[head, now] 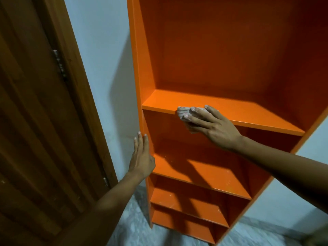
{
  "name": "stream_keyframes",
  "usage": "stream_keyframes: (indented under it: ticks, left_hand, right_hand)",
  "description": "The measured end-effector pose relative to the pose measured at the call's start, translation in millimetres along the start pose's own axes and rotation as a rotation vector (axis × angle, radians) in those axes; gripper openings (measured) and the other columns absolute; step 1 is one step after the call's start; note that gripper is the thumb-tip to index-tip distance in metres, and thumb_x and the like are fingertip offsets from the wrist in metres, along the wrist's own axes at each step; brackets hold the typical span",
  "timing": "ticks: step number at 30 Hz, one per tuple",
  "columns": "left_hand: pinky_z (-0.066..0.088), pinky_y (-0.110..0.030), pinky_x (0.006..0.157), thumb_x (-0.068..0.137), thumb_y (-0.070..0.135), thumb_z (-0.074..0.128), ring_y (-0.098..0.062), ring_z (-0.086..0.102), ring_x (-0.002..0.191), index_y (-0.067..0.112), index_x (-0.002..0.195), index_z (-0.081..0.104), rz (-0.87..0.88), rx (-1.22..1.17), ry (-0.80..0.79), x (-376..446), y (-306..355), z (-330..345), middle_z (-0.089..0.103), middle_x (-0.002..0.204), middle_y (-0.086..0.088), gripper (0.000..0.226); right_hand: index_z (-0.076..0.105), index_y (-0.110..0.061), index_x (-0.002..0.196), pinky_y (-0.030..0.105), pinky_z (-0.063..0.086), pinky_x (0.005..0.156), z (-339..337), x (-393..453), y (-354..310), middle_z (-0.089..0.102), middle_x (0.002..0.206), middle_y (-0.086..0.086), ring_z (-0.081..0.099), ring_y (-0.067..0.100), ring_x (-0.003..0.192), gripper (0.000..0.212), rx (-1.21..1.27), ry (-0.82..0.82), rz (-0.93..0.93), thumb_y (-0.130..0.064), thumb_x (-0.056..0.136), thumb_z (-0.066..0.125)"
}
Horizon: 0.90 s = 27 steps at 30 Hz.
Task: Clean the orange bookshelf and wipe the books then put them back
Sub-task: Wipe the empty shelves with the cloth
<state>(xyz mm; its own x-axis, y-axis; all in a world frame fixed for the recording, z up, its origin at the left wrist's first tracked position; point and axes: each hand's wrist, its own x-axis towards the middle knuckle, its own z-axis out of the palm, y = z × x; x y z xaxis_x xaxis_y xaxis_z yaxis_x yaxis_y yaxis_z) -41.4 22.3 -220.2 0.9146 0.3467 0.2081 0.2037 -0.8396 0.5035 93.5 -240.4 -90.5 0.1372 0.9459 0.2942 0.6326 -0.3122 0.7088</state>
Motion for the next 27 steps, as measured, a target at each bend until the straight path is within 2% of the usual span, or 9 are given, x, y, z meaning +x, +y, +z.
stream_keyframes:
  ticks: [4,7,12,16,18,21,23,25,27]
  left_hand:
    - [0.04,-0.044,0.11,0.094,0.016,0.052,-0.031,-0.025,0.148,0.024,0.154,-0.021,0.006,0.067,-0.053,-7,9,26,-0.038,0.157,-0.007,0.096]
    - [0.026,-0.047,0.119,0.094,0.018,0.049,-0.034,-0.022,0.149,0.021,0.156,-0.017,0.055,0.084,-0.128,-17,28,50,-0.032,0.16,-0.012,0.091]
    - [0.016,-0.047,0.122,0.096,0.016,0.046,-0.034,-0.019,0.15,0.021,0.157,-0.016,0.133,0.079,-0.282,-30,60,92,-0.027,0.162,-0.012,0.087]
    - [0.009,-0.049,0.123,0.1,0.019,0.043,-0.032,-0.019,0.151,0.022,0.157,-0.015,0.178,0.08,-0.402,-38,80,119,-0.026,0.163,-0.008,0.082]
    - [0.008,-0.049,0.123,0.102,0.023,0.041,-0.032,-0.018,0.151,0.022,0.157,-0.013,0.19,0.076,-0.447,-41,88,132,-0.022,0.164,-0.008,0.077]
    - [0.002,-0.049,0.124,0.104,0.031,0.037,-0.032,-0.015,0.152,0.02,0.158,-0.01,0.196,0.113,-0.478,-44,94,149,-0.017,0.165,-0.008,0.072]
    - [0.0,-0.05,0.123,0.104,0.036,0.035,-0.032,-0.012,0.152,0.021,0.159,-0.007,0.184,0.147,-0.472,-45,89,163,-0.013,0.166,-0.009,0.071]
    - [0.003,-0.051,0.123,0.103,0.04,0.035,-0.033,-0.007,0.153,0.021,0.159,-0.003,0.162,0.181,-0.471,-44,84,173,-0.007,0.167,-0.009,0.07]
    - [0.01,-0.053,0.121,0.101,0.046,0.033,-0.036,0.002,0.153,0.02,0.159,0.006,0.142,0.191,-0.457,-43,77,184,0.003,0.167,-0.012,0.069]
  right_hand:
    - [0.065,-0.017,0.128,0.05,0.013,0.121,0,-59,16,0.027,0.157,-0.001,0.002,0.025,0.153,0.045,-0.011,0.009,0.071,-0.014,0.09,0.04]
    - [0.067,-0.014,0.126,0.049,0.008,0.123,-3,-99,26,0.024,0.157,0.001,-0.002,0.023,0.153,0.047,0.013,0.004,0.146,-0.01,0.09,0.038]
    - [0.051,-0.017,0.135,0.05,0.017,0.121,-11,-162,28,0.031,0.156,0.001,0.013,0.024,0.152,0.048,0.119,0.082,0.335,-0.001,0.091,0.041]
    - [0.064,-0.005,0.124,0.056,0.03,0.113,-14,-196,10,0.051,0.144,0.011,0.037,0.037,0.14,0.043,0.186,0.177,0.569,0.001,0.103,0.027]
    - [0.064,0.0,0.126,0.054,0.034,0.112,-10,-204,-9,0.052,0.143,0.016,0.038,0.04,0.139,0.039,0.262,0.196,0.666,-0.005,0.106,0.032]
    - [0.06,0.0,0.131,0.048,0.031,0.115,9,-208,-50,0.048,0.146,0.018,0.038,0.04,0.139,0.035,0.462,0.192,0.782,-0.002,0.101,0.042]
    - [0.059,-0.002,0.133,0.045,0.031,0.115,26,-207,-81,0.047,0.146,0.018,0.041,0.035,0.137,0.037,0.622,0.142,0.897,0.0,0.099,0.044]
    - [0.056,-0.009,0.138,0.037,0.032,0.115,44,-202,-109,0.047,0.148,0.016,0.042,0.03,0.137,0.056,0.816,0.013,1.106,0.013,0.086,0.051]
    - [0.051,-0.015,0.143,0.031,0.027,0.115,66,-199,-128,0.045,0.15,0.016,0.039,0.03,0.141,0.065,0.958,-0.11,1.275,0.014,0.084,0.05]
